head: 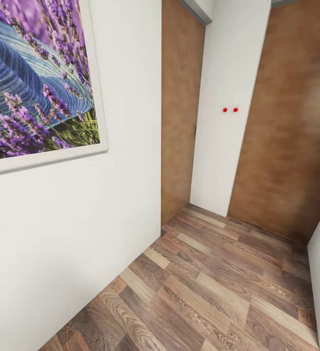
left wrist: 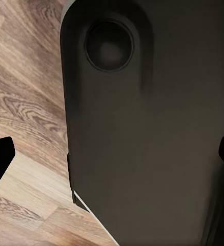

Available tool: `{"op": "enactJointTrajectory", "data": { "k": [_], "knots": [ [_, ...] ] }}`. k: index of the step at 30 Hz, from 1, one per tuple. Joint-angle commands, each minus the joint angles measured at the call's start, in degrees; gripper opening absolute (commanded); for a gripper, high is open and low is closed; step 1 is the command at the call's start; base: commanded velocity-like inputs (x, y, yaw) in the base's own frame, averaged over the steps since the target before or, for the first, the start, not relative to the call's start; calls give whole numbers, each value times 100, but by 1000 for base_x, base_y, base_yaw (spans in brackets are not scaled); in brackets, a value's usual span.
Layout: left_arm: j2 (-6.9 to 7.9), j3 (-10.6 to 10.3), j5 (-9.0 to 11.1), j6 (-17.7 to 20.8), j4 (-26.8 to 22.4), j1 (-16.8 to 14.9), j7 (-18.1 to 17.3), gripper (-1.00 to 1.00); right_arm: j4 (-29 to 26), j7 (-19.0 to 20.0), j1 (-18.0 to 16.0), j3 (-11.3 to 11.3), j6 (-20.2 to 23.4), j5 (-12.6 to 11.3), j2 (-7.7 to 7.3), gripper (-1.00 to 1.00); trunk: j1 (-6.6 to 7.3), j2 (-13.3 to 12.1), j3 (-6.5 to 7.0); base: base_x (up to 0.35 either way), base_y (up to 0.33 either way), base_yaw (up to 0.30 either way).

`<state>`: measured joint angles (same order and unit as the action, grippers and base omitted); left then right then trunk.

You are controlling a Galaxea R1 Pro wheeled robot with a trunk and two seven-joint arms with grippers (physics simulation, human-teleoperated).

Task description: In the bedroom, move the book from the bed onto either nightstand, and place the two sandals side by side next to the bed.

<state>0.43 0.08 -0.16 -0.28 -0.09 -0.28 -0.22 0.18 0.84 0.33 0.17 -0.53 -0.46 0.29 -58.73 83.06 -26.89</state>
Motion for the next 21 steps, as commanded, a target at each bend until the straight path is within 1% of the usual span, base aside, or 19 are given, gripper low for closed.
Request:
{"op": "enactJointTrajectory", "data": {
  "k": [1,3,5,8,11,12,16,21],
  "knots": [
    [1,1,-2,-3,0,-2,-2,100,2,9,-2,1,-6,-5,0,100,0,2,-4,0,0,0],
    [1,1,-2,-2,0,-1,-1,100,7,15,-4,1,-4,-5,3,100,0,2,-4,0,0,0],
    [6,1,-2,4,-7,-4,7,100,0,6,-7,-8,5,22,-35,100,0,2,-4,0,0,0],
    [14,3,-2,13,-17,-8,19,100,-22,-8,-11,-21,6,40,-8,100,0,2,-4,0,0,0],
    [21,-6,-2,16,-29,-13,29,100,-87,-18,-13,-30,8,56,71,100,0,2,-4,0,0,0],
    [21,-6,-2,16,-29,-13,29,100,-87,-18,-13,-30,8,56,73,100,0,2,-4,0,0,0],
    [25,-9,-2,18,-37,-15,36,100,-164,-23,-16,-34,11,70,202,100,0,2,-4,0,0,0],
    [26,-9,-2,18,-40,-16,38,100,-190,-23,-17,-39,11,75,254,100,0,2,-4,0,0,0]
  ]
}}
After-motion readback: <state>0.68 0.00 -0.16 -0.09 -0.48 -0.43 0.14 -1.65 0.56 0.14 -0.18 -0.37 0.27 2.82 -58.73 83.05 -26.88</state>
